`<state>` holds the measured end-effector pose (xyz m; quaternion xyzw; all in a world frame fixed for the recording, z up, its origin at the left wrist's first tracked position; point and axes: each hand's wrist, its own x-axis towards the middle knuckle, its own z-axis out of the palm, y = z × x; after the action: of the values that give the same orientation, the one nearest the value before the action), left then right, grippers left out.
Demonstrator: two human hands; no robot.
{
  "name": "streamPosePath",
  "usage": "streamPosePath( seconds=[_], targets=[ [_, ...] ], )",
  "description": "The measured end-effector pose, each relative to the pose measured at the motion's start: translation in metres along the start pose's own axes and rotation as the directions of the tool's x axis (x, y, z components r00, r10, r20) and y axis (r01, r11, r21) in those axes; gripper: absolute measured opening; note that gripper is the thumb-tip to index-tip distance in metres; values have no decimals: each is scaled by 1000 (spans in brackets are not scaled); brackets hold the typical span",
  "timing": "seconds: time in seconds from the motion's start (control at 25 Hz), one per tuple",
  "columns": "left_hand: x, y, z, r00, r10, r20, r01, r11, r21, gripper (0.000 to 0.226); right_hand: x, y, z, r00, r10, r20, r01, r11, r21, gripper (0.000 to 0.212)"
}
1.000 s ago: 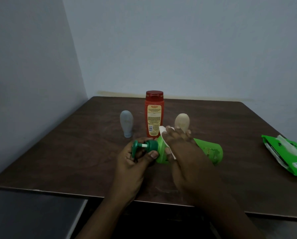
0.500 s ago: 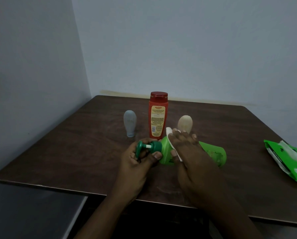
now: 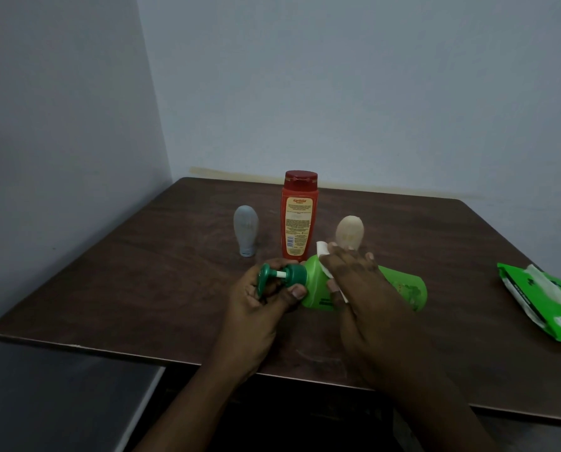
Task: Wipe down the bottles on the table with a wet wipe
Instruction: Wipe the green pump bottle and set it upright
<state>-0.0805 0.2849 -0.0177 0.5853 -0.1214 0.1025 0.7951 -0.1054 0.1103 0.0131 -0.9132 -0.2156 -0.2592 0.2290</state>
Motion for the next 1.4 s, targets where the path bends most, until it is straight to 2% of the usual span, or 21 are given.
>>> streamPosePath(
  seconds=[0.16, 0.28, 0.36, 0.44, 0.56, 0.76, 0.88, 1.08, 1.2, 1.4],
  targets=[
    [0, 1, 1, 1000, 0, 2, 0, 1000, 7, 31, 7, -4, 0, 999, 17, 27, -16, 999, -28, 57],
    [0, 2, 0, 1000, 0, -3, 0, 999, -34, 34, 5, -4, 7, 999, 18, 29, -18, 1000, 13, 56],
    [-1, 3, 1, 1000, -13, 1, 13, 997, -74, 39, 0, -3, 14, 999, 2, 49, -3, 999, 33, 65],
    [-2, 5, 3, 1000, -19, 5, 19, 997, -74, 35, -4, -4, 19, 998, -2, 68, 0, 1000, 20, 73],
    [-3, 6, 4, 1000, 8, -12, -8, 1000, -25, 23, -10, -7, 22, 997, -9, 77, 16, 995, -99, 70],
    [-1, 5, 2, 999, 12, -53, -10, 1000, 27, 27, -34, -18, 27, 992, -69, 101, 91, 967, -237, 60],
    [0, 4, 2, 996, 49, -77, -44, 997, 55, 16, -20, -13, 23, 989, -73, 127, 99, 972, -214, 62],
    [-2, 6, 5, 995, 58, -79, -58, 998, -2, 13, 17, -7, 13, 988, 16, 150, -4, 997, -81, 59],
    [-3, 6, 4, 995, 60, -84, -59, 998, 12, 16, -1, -9, 18, 987, -9, 162, 32, 989, -142, 61],
    [-1, 3, 2, 997, 35, -76, -34, 999, 5, 15, -46, -19, 29, 994, -52, 97, 73, 971, -226, 60]
  ],
)
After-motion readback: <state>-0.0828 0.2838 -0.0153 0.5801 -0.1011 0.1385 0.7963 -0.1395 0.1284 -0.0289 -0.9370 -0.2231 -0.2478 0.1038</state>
